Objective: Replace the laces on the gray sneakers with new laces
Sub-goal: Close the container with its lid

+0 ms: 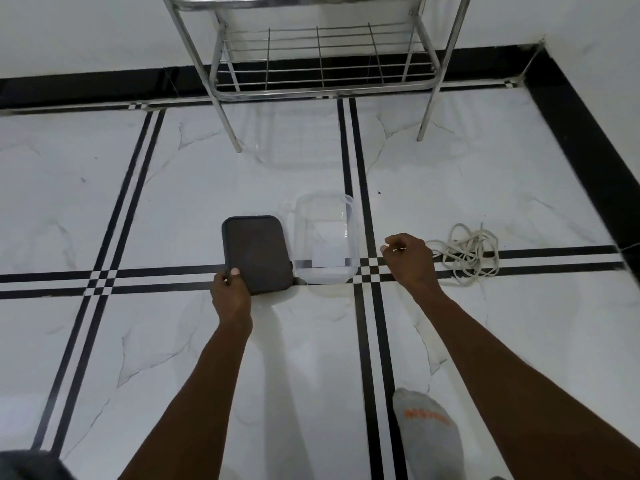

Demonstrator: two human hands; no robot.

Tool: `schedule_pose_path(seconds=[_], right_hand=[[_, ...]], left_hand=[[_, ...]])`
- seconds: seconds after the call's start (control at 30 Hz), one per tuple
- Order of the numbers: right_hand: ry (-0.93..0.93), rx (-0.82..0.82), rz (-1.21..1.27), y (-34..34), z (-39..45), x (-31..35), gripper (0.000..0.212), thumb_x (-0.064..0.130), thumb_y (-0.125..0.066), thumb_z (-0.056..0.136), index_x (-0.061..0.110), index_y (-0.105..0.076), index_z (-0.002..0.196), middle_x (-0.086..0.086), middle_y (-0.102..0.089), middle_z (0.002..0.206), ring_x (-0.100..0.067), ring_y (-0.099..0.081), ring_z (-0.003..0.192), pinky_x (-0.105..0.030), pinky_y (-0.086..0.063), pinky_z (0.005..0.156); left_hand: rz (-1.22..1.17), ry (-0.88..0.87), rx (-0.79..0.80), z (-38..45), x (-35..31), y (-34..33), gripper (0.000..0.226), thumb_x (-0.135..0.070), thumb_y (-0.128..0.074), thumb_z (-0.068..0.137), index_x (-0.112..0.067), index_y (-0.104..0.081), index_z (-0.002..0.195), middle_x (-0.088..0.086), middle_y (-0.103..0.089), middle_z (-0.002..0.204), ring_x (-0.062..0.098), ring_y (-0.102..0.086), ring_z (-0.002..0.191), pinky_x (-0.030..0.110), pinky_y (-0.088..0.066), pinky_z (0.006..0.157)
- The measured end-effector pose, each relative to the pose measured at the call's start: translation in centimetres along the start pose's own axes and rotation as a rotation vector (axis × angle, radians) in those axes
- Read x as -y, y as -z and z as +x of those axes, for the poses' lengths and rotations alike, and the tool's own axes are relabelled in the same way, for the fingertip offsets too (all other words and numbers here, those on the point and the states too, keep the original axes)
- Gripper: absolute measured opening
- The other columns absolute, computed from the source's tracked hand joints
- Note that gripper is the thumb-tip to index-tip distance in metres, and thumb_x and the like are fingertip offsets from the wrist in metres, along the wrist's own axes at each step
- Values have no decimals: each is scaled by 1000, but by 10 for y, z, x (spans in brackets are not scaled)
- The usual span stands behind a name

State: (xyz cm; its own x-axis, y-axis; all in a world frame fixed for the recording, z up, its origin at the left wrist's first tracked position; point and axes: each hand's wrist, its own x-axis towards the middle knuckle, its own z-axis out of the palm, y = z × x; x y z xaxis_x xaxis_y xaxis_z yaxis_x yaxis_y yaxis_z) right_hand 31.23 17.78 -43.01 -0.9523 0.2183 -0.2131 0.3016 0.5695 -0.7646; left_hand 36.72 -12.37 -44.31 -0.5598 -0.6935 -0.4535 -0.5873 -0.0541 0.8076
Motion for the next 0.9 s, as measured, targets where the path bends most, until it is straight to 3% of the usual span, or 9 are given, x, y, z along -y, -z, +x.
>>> schedule_pose_path(seconds=[0.1,0.2,0.27,0.4,0.53,0.63,0.7,0.83,0.9], right_hand=[[-7,1,-85,6,7,-16,26,16,-72,88,6,-70,112,-11,-69,109,-23,-66,97,-25,-44,88],[7,7,-179,11,9,-40,36,15,-77,83,5,-68,116,-14,-67,102,-29,-63,108,-36,-45,98],[1,-29,-285,19,11,-54,51,24,-83,78,10,-65,124,-15,-60,115,-34,-53,121,-42,-38,103],[-106,-58,-554,44,19,-67,95,51,-86,69,31,-40,149,-14,-18,159,-43,-14,147,-63,-25,111],[-252,-16,-499,69,37,-86,121,67,-86,56,40,-22,156,-17,9,165,-49,6,149,-74,-15,110],[-351,85,-549,75,45,-96,112,73,-79,61,45,-22,153,-13,1,165,-46,-1,149,-68,-15,114],[-298,58,-617,72,46,-100,101,72,-78,64,42,-33,150,-15,-14,161,-45,-14,146,-60,-23,114],[79,3,-565,50,44,-108,41,28,-75,84,13,-69,122,-18,-56,122,-38,-49,122,-40,-40,98],[140,-84,-495,36,36,-107,17,8,-67,88,7,-75,102,-15,-58,100,-36,-60,94,-40,-51,77]], left_hand=[[111,-23,29,2,11,-5,35,-31,-51,105,-5,-61,127,15,-63,126,37,-59,118,49,-49,105],[225,-48,31,3,18,-7,39,-30,-56,103,-2,-63,129,21,-65,126,41,-59,117,50,-49,104],[251,-59,23,0,21,-9,39,-27,-60,101,2,-65,128,23,-66,125,41,-60,116,46,-48,102],[250,-71,34,-7,19,-8,39,-22,-64,99,4,-64,128,24,-66,125,41,-60,117,44,-46,102],[283,-116,23,-4,21,-10,42,-23,-65,98,3,-62,131,24,-65,128,42,-59,120,47,-47,105],[280,-128,17,-4,22,-13,44,-24,-67,97,1,-61,133,23,-66,128,41,-60,119,47,-48,104],[273,-122,15,-5,23,-15,45,-24,-68,96,0,-61,133,22,-66,128,40,-60,119,47,-48,104],[233,-116,24,-8,21,-17,44,-23,-68,96,1,-61,133,22,-66,128,40,-61,118,44,-49,102],[220,-105,33,-9,19,-18,44,-22,-68,96,1,-60,133,21,-65,129,39,-61,118,42,-48,102]])
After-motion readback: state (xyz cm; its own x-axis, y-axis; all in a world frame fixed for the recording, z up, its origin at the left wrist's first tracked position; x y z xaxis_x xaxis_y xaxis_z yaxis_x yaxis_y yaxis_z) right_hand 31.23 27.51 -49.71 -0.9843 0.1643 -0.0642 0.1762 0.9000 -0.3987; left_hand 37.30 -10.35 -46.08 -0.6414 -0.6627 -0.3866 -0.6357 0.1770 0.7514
